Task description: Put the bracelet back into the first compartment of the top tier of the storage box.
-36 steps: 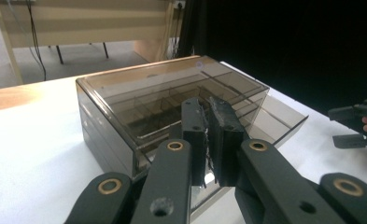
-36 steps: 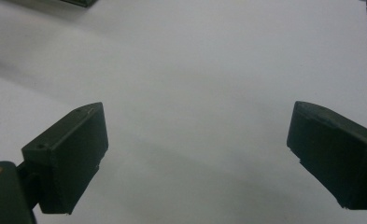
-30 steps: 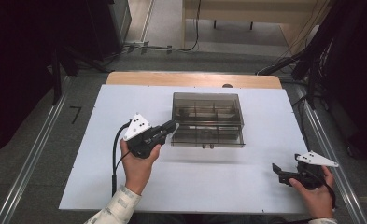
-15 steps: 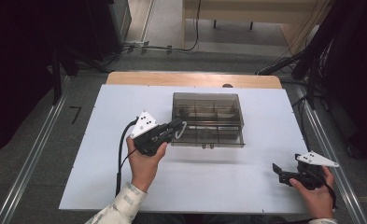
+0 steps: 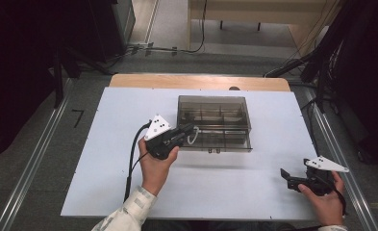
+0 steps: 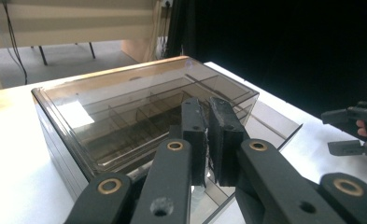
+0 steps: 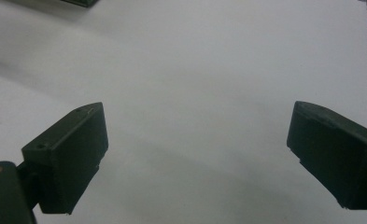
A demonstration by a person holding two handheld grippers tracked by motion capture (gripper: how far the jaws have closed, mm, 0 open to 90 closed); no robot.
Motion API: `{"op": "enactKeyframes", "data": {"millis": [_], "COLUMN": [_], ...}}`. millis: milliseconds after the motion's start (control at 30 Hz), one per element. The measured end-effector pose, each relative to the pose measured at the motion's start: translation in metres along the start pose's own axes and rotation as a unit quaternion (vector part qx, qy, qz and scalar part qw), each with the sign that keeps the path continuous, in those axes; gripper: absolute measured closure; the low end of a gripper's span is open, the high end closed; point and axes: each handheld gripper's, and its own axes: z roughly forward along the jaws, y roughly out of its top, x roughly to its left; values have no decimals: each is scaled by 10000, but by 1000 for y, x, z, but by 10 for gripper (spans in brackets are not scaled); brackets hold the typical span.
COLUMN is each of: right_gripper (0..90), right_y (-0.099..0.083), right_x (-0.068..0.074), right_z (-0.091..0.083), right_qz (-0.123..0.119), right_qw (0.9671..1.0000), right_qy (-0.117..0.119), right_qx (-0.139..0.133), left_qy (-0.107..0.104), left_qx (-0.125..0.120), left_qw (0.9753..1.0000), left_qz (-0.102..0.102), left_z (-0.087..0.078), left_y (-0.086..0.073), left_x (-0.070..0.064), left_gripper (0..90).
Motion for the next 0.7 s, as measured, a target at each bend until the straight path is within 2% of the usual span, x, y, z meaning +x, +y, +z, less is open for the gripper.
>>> {"op": "enactKeyframes", "data": {"millis": [400, 700], "right_gripper": [38, 38], "right_y": [0, 0], "right_x": [0, 0], "right_z": [0, 0], "right_qz": [-19, -21], "right_qw": [10000, 10000], "right_qy": [6, 10], "right_qx": [4, 0], "left_qy": [-7, 102], "left_qx": [83, 112], "left_qw": [9999, 9998], "left_qz": [-59, -85], "left_z": [5, 5], "left_y": [-4, -6], "left_x": [2, 5], "left_gripper": [856, 752]}}
